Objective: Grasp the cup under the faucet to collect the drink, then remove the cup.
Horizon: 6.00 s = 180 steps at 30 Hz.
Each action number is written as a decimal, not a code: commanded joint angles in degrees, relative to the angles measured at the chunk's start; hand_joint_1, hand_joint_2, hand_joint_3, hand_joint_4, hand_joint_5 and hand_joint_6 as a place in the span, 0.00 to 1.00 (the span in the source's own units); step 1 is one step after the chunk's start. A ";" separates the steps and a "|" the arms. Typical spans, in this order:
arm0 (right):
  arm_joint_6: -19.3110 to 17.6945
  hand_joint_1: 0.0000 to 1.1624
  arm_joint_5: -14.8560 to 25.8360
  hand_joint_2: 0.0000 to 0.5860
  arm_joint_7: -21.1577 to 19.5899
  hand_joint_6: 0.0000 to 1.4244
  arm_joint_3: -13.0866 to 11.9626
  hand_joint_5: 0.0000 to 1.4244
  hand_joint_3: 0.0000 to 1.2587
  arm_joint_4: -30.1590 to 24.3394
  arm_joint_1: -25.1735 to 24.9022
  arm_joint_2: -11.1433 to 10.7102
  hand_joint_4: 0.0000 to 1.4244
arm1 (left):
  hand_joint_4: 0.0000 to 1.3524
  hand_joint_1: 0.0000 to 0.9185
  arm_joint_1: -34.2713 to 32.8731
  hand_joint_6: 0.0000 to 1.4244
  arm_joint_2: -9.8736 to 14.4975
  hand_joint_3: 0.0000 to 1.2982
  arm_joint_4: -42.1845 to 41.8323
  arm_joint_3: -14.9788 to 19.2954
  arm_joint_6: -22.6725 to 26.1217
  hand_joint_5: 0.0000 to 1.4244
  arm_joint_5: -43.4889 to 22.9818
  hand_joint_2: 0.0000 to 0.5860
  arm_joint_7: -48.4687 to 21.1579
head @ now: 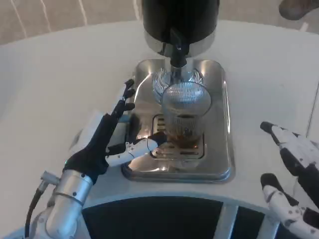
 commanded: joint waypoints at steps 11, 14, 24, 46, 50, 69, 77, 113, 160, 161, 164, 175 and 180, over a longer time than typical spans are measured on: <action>-3.99 0.12 2.52 0.94 0.45 0.00 -4.42 0.00 0.00 -0.85 5.81 2.96 0.00 | 0.00 0.41 -4.71 0.19 -2.04 0.00 5.55 -0.91 -3.81 0.12 -0.48 0.12 -1.05; -3.41 0.12 2.46 0.94 0.65 0.00 -4.55 0.00 0.00 -0.85 5.71 2.68 0.00 | 0.00 0.41 -5.44 0.19 -2.44 0.00 6.39 -1.13 -4.49 0.12 -0.54 0.12 -1.53; -3.23 0.13 3.48 0.94 -0.28 0.00 -4.67 0.00 0.00 -0.85 7.96 2.86 0.00 | 0.00 0.39 -7.63 0.19 -3.04 0.00 9.25 -2.16 -7.68 0.12 -0.41 0.11 -2.99; -6.07 0.13 6.61 0.95 -2.13 0.00 -5.14 0.00 0.00 -0.85 12.94 3.49 0.00 | 0.00 0.38 -10.75 0.22 -4.38 0.00 13.43 -3.12 -8.37 0.16 0.09 0.10 -4.39; -6.28 0.12 7.32 0.95 -2.21 0.00 -5.56 0.00 0.00 -0.85 13.07 3.47 0.00 | 0.00 0.38 -11.30 0.23 -4.43 0.00 13.96 -3.60 -8.04 0.16 1.01 0.10 -3.78; -2.08 0.07 6.45 0.94 -0.72 0.00 -5.29 0.00 0.00 -0.85 10.13 -0.26 0.00 | 0.00 0.37 -11.95 0.24 -4.73 0.00 15.71 -4.64 -7.59 0.18 1.32 0.10 -2.79; -3.01 0.04 7.17 0.95 -1.03 0.00 -5.24 0.00 0.00 -0.85 12.02 0.17 0.00 | 0.00 0.37 -13.59 0.25 -5.63 0.00 17.78 -5.65 -7.05 0.18 2.10 0.11 -1.61; -5.35 0.00 5.03 1.00 -0.72 0.00 -5.32 0.00 0.04 -0.85 11.00 3.97 0.00 | 0.18 0.37 -17.28 0.48 -5.02 0.20 23.32 -8.67 -5.71 0.36 5.93 0.12 3.81; 1.58 0.01 -2.27 1.00 -0.43 0.00 -0.14 0.00 0.07 -0.85 7.26 4.57 0.00 | 0.64 0.72 -15.96 1.00 -4.98 0.66 23.78 -9.66 -5.73 0.86 6.60 0.00 19.33; 1.82 0.01 -2.45 1.00 -0.41 0.00 0.01 0.00 0.07 -0.85 7.14 4.48 0.00 | 0.65 0.72 -15.88 1.00 -5.01 0.67 23.74 -9.37 -5.91 0.86 6.38 0.00 19.29; 2.63 0.01 -3.00 1.00 -0.23 0.00 0.48 0.00 0.07 -0.85 6.53 4.19 0.00 | 0.68 0.72 -15.53 1.00 -4.81 0.69 23.30 -8.17 -7.08 0.88 5.70 0.00 19.22; 3.85 0.01 -5.22 0.98 -0.60 0.00 2.95 0.00 0.07 -0.85 6.07 4.90 0.00 | 0.76 0.72 -13.49 1.00 -2.81 0.70 20.43 -4.82 -12.36 0.94 4.53 0.00 18.01; 4.04 0.01 -6.60 0.98 -0.87 0.00 4.45 0.00 0.07 -0.85 5.90 5.45 0.00 | 0.76 0.73 -12.76 1.00 -1.78 0.70 19.46 -3.41 -13.92 0.94 3.73 0.00 16.53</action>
